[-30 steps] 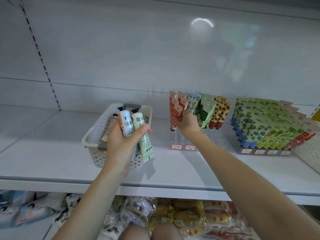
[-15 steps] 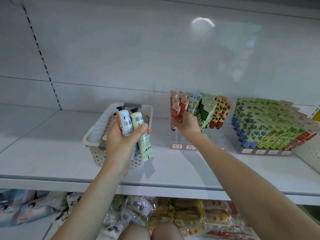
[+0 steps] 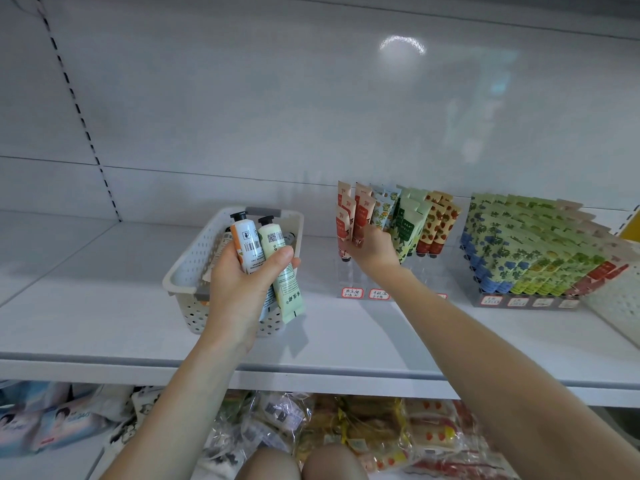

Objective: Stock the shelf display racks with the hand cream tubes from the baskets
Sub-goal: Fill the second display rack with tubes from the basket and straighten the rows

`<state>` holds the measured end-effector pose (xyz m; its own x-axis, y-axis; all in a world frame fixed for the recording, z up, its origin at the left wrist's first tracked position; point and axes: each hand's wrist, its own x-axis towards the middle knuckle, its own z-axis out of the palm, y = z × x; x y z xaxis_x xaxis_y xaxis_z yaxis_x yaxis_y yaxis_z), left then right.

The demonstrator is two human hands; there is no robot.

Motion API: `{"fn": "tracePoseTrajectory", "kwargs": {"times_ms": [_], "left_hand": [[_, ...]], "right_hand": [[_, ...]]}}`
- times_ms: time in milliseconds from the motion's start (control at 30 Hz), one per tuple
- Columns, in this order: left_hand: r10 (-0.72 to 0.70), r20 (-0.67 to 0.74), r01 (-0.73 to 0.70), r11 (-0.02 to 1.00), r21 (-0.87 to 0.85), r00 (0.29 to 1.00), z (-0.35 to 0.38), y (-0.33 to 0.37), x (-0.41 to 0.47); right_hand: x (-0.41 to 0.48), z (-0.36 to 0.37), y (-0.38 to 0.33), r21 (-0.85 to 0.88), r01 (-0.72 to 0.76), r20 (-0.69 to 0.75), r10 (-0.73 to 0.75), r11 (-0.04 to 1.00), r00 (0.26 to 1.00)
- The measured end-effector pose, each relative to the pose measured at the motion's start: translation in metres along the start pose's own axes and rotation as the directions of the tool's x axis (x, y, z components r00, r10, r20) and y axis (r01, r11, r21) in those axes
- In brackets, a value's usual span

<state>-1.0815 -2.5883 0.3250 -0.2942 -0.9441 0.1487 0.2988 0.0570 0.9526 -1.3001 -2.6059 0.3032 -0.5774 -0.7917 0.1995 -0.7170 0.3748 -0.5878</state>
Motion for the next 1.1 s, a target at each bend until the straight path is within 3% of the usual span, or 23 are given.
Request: {"fn": "tracePoseTrajectory", "kwargs": {"times_ms": [200, 367, 433, 500, 567, 633, 867, 1000, 1100], "left_hand": [[-0.01, -0.008, 0.01, 1.0, -0.022, 1.0, 0.004, 0.003, -0.001], [-0.11, -0.004, 0.107, 0.98, -0.17, 0.994, 0.01, 0.011, -0.001], [-0.132, 0.02, 0.133, 0.962, -0.24, 0.991, 0.013, 0.016, -0.003], [-0.142, 0.053, 0.151, 0.938, -0.311, 0.988, 0.018, 0.02, -0.007], [-0.131, 0.073, 0.149, 0.925, -0.349, 0.989, 0.023, 0.023, -0.012], [-0.11, 0.076, 0.13, 0.925, -0.356, 0.991, 0.028, 0.023, -0.017], [0.012, 0.051, 0.007, 0.936, -0.351, 0.999, 0.028, 0.029, -0.027], [0.089, 0.049, -0.08, 0.984, -0.159, 0.995, 0.024, 0.029, -0.031], [0.059, 0.02, -0.057, 0.997, -0.06, 0.998, 0.027, 0.023, -0.036]], "right_hand": [[-0.001, 0.0, 0.003, 0.043, 0.003, -0.026, -0.002, 0.999, 1.0], [-0.024, -0.02, -0.004, 0.288, 0.131, -0.172, -0.083, 0.949, 0.982], [-0.045, -0.032, -0.012, 0.458, 0.141, -0.121, -0.096, 0.878, 0.988], [-0.069, -0.042, -0.021, 0.611, 0.052, 0.066, -0.117, 0.79, 0.991], [-0.09, -0.048, -0.026, 0.676, -0.067, 0.251, -0.144, 0.733, 0.957], [-0.106, -0.051, -0.028, 0.718, -0.13, 0.335, -0.175, 0.684, 0.926], [-0.13, -0.074, -0.024, 0.853, -0.284, 0.386, -0.162, 0.438, 0.908], [-0.136, -0.09, -0.021, 0.88, -0.371, 0.422, -0.129, 0.296, 0.897], [-0.138, -0.097, -0.019, 0.921, -0.346, 0.373, -0.14, 0.18, 0.917]]}}
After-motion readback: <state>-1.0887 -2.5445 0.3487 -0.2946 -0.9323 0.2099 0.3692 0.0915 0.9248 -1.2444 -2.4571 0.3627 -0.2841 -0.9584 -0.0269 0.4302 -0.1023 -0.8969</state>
